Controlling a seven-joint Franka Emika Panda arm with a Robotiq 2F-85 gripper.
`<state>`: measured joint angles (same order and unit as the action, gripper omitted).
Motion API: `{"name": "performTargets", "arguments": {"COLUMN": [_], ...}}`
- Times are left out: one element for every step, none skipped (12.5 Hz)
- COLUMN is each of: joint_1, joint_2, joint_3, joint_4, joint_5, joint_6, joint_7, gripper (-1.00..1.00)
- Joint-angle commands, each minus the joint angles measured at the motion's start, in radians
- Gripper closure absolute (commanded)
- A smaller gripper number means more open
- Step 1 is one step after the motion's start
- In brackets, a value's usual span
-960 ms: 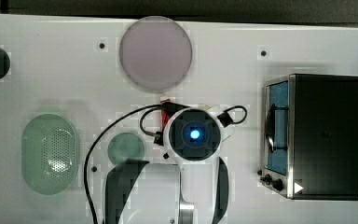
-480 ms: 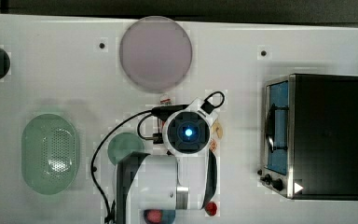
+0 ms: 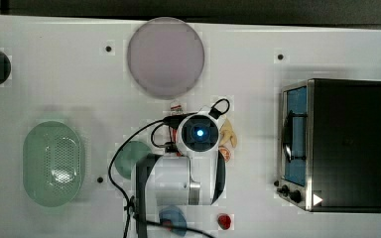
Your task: Pick Ketchup from the table and place it in strainer.
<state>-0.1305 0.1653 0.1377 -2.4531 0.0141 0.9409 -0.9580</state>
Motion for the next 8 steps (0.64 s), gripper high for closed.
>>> {"name": "performTargets", "arguments": {"joint_1": [-0.003, -0.003, -0.003, -0.003, -0.003, -0.003, -0.003, -0.003], "joint_2": [0.053, 0.081, 0.105, 0.126, 0.145, 0.161, 0.173, 0.181], "joint_3": [-0.001, -0.001, 0.001, 0.0, 0.0, 0.0, -0.001, -0.001], "joint_4": [0.003, 0.003, 0.003, 0.003, 0.003, 0.003, 0.002, 0.003], "joint_5": [-0.014, -0.019, -0.019, -0.019, -0.019, -0.019, -0.019, -0.019], "joint_6": [0.123, 0.15, 0.172, 0.19, 0.211, 0.237, 0.257, 0.263], "joint_7": [-0.044, -0.044, -0.044, -0.043, -0.043, -0.042, -0.043, -0.043], "gripper": [-1.0, -1.0, -1.0, -1.0, -1.0, -1.0, -0.92, -0.68]}}
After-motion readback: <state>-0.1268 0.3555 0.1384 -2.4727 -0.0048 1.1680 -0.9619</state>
